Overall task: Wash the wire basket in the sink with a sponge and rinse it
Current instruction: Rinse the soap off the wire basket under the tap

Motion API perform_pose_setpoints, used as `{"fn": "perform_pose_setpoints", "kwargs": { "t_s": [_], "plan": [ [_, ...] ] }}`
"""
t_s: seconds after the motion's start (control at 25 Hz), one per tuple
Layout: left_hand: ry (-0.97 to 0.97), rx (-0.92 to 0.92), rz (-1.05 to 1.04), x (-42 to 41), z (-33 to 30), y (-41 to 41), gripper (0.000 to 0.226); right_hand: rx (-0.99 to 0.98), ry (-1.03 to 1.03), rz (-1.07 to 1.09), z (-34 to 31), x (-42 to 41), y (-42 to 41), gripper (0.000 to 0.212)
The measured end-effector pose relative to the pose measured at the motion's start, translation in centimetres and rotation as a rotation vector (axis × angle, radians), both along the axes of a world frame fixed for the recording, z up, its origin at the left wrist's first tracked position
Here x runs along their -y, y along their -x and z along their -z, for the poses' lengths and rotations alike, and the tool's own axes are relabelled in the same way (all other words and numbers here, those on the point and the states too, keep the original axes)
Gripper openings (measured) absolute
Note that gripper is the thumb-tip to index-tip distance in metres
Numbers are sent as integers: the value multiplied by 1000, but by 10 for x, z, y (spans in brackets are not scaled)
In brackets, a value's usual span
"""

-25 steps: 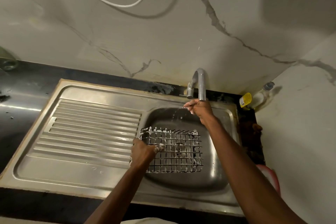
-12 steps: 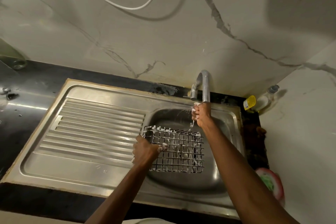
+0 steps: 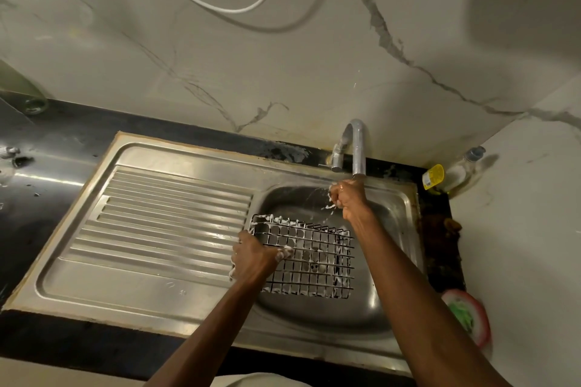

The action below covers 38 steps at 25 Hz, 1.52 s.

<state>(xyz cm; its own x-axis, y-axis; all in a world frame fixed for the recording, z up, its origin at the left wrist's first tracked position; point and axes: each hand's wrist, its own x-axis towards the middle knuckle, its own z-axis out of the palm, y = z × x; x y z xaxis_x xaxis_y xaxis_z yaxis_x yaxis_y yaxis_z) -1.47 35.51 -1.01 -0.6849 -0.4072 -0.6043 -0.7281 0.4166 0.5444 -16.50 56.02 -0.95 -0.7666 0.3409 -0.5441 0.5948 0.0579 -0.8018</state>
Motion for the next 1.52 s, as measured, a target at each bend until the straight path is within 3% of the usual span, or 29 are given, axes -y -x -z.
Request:
{"fn": "perform_pose_setpoints", "kwargs": {
  "t_s": [0.16, 0.4, 0.52, 0.64, 0.8, 1.0, 1.12, 1.2, 1.24, 1.4, 1.52],
  "plan": [
    [-6, -8, -7, 1, 2, 1, 110, 39, 103, -16, 1, -2, -2, 41],
    [18, 3, 10, 0, -7, 1, 109, 56, 126, 240, -8, -2, -3, 29],
    [16, 0, 7, -1, -5, 2, 108, 0, 363, 315, -10, -2, 0, 35],
    [6, -20, 4, -2, -7, 2, 108, 91, 522, 277, -14, 1, 3, 42],
    [24, -33, 21, -5, -11, 2, 104, 179, 525, 364, -17, 6, 12, 22],
    [54, -23, 31, -7, -17, 3, 101, 29, 433, 590, -7, 11, 7, 24],
    [57, -36, 36, -9, -16, 7, 103, -80, 535, 578, 3, 12, 1, 31],
    [48, -56, 49, -12, -16, 11, 103, -2, 829, 594, 10, 16, 3, 28],
    [53, -67, 61, -15, -16, 15, 104, 33, 874, 568, 17, 15, 7, 26],
    [88, -117, 106, -24, -23, 28, 100, -86, 706, 643, -8, 11, 4, 21],
    [95, -125, 160, -27, -25, 33, 98, -96, 776, 768, -29, 8, 11, 4]
  ]
}}
